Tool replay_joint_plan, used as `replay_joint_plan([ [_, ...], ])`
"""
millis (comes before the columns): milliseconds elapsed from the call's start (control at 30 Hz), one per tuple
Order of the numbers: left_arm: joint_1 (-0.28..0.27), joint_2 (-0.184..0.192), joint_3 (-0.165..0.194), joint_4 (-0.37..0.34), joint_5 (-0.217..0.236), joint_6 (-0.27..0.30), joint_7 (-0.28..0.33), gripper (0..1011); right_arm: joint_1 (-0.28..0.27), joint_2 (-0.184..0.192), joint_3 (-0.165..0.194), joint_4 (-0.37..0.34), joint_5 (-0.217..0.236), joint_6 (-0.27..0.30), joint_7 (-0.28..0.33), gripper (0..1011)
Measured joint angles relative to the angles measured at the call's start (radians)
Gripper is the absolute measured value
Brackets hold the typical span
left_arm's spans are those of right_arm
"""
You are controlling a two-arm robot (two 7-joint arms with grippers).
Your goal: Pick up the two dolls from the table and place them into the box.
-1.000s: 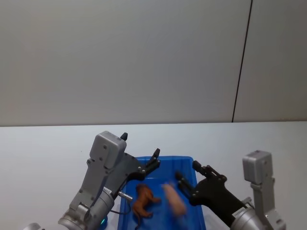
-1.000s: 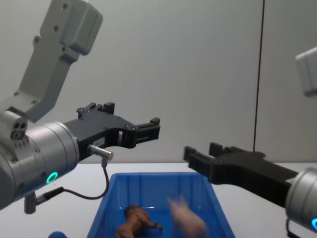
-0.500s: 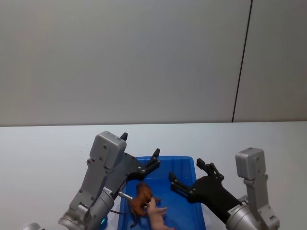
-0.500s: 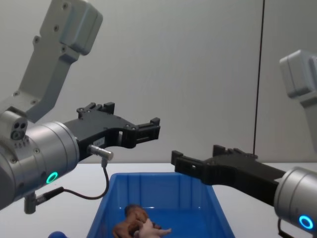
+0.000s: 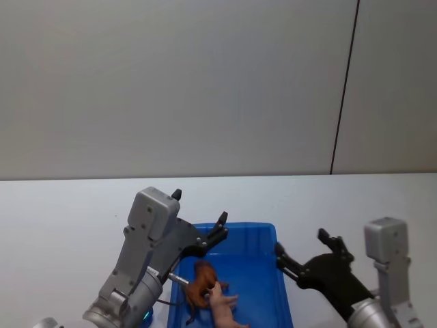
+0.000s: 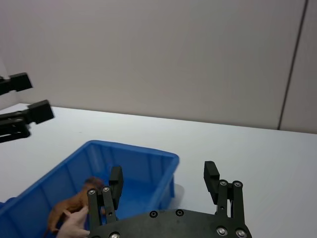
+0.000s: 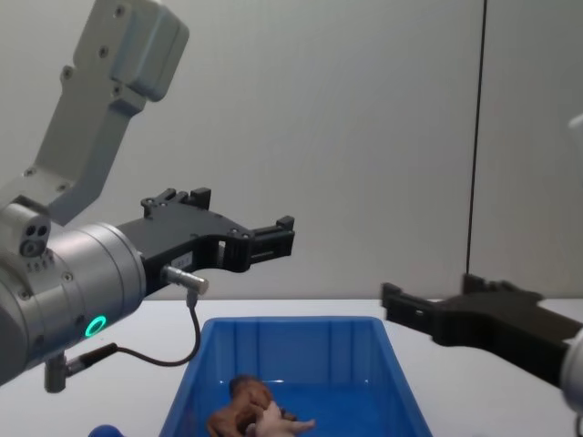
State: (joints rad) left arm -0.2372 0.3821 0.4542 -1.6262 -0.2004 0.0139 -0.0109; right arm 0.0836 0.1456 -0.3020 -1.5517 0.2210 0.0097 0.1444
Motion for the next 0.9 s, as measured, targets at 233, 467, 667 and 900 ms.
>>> replay_joint_plan([
  [233,0.0,0.0,0.0,0.0,0.0,0.0,0.0,1002,-0.036,0.025,0.017,-0.032,0.007,-0.006,-0.066,1001],
  [467,0.0,0.0,0.0,0.0,0.0,0.0,0.0,1002,-0.055,0.038,0.026,-0.049,0.011,-0.009,-0.1,1001],
  [667,0.0,0.0,0.0,0.0,0.0,0.0,0.0,1001,-0.066,0.045,0.031,-0.058,0.013,-0.011,-0.118,1001],
  [900,0.0,0.0,0.0,0.0,0.0,0.0,0.0,1001,-0.073,0.049,0.034,-0.064,0.014,-0.012,-0.13,1001],
])
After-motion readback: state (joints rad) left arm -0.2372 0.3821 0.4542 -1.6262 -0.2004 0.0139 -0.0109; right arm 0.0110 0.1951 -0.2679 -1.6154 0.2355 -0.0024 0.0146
